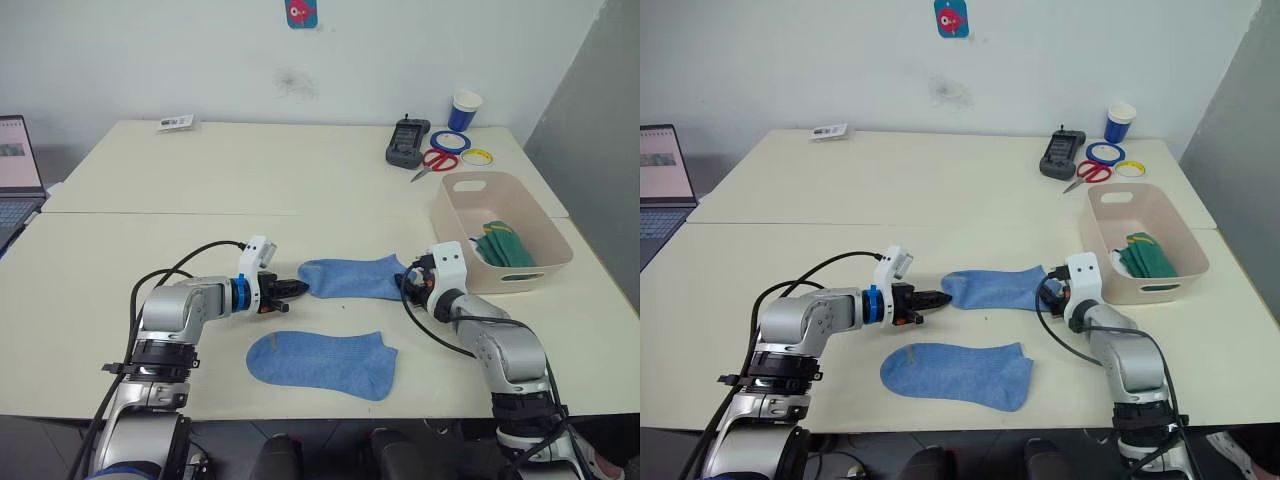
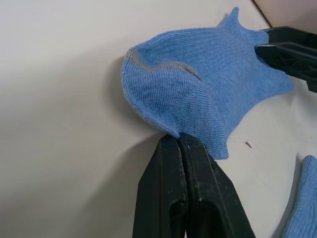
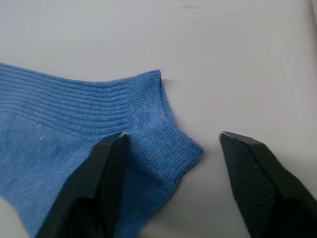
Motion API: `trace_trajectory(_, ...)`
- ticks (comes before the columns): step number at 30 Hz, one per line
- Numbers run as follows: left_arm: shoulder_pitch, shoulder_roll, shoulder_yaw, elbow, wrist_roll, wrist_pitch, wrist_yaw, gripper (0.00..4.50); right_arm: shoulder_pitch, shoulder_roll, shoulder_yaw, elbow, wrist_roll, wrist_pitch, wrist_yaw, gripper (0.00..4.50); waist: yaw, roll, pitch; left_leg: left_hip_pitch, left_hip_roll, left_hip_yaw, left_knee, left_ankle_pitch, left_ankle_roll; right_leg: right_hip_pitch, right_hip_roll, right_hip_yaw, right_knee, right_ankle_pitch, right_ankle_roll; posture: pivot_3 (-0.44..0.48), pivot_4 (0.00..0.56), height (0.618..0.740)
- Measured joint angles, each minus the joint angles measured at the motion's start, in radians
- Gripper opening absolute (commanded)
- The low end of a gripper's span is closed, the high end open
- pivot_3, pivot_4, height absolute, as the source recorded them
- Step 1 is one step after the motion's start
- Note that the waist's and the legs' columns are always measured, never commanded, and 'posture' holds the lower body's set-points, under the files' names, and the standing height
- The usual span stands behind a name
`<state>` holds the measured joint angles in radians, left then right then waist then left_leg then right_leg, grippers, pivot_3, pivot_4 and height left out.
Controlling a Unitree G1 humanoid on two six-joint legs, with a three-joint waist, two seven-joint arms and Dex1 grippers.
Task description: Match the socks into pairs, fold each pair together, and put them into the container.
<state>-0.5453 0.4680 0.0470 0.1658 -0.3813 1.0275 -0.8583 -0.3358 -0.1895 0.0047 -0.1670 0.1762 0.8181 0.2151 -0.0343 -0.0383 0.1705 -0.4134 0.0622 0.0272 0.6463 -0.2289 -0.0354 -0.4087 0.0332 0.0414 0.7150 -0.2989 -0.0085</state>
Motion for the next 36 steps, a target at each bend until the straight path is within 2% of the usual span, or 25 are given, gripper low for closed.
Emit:
trace_trajectory(6,0.003,0.062,0.000,0.003,-0.004,-0.034,-0.009,0.00,0.026,-0.011,0.070,-0.051,0.005,-0.022,0.056,0.02,0.000,0.000,0.000,0.000,0.000,0.000,-0.001,0.000,0.000,-0.001,0.001,0.000,0.000,0.000,0.000,0.000,0.150,0.732)
trace_trajectory(12,0.020,0.168,0.020,0.005,-0.029,-0.037,-0.065,0.00,0.063,0.002,0.097,-0.233,0.051,0.040,0.080,0.02,0.001,0.000,0.000,-0.001,0.001,-0.001,-0.001,0.000,0.000,-0.001,0.000,0.000,0.000,0.000,0.000,0.000,0.150,0.732)
trace_trajectory(24,0.064,0.145,0.010,0.002,-0.045,-0.060,-0.040,0.00,0.100,-0.003,0.099,-0.222,0.041,0.112,0.041,0.02,0.001,0.000,0.000,-0.001,0.001,-0.001,-0.001,0.000,0.000,-0.002,0.000,0.000,-0.001,0.000,0.000,0.000,0.150,0.732)
trace_trajectory(27,0.078,0.122,0.043,0.002,-0.055,-0.084,-0.015,0.00,0.101,-0.001,0.100,-0.222,0.041,0.111,0.040,0.02,0.001,0.000,0.000,-0.001,0.001,-0.001,-0.001,0.000,0.000,-0.002,0.000,-0.001,-0.001,0.000,0.000,0.000,0.150,0.732)
trace_trajectory(30,0.080,0.122,0.072,0.003,-0.077,-0.085,-0.004,0.57,0.102,0.000,0.102,-0.222,0.041,0.110,0.040,0.00,0.001,0.000,0.000,-0.001,0.001,-0.001,-0.001,0.000,0.000,-0.002,0.000,0.000,-0.002,0.000,0.000,0.000,0.150,0.732)
trace_trajectory(35,0.080,0.137,0.100,0.006,-0.089,-0.113,-0.007,2.16,0.102,0.000,0.105,-0.222,0.041,0.108,0.040,0.00,0.001,0.000,0.000,-0.001,0.001,-0.001,-0.001,0.000,0.000,-0.002,0.000,0.000,-0.002,0.000,0.000,0.000,0.150,0.732)
trace_trajectory(36,0.080,0.136,0.103,0.006,-0.090,-0.121,-0.006,2.16,0.102,0.000,0.106,-0.222,0.041,0.108,0.040,0.00,0.001,0.000,0.000,-0.001,0.001,-0.001,-0.001,0.000,0.000,-0.002,0.000,0.000,-0.002,0.000,0.000,0.000,0.150,0.732)
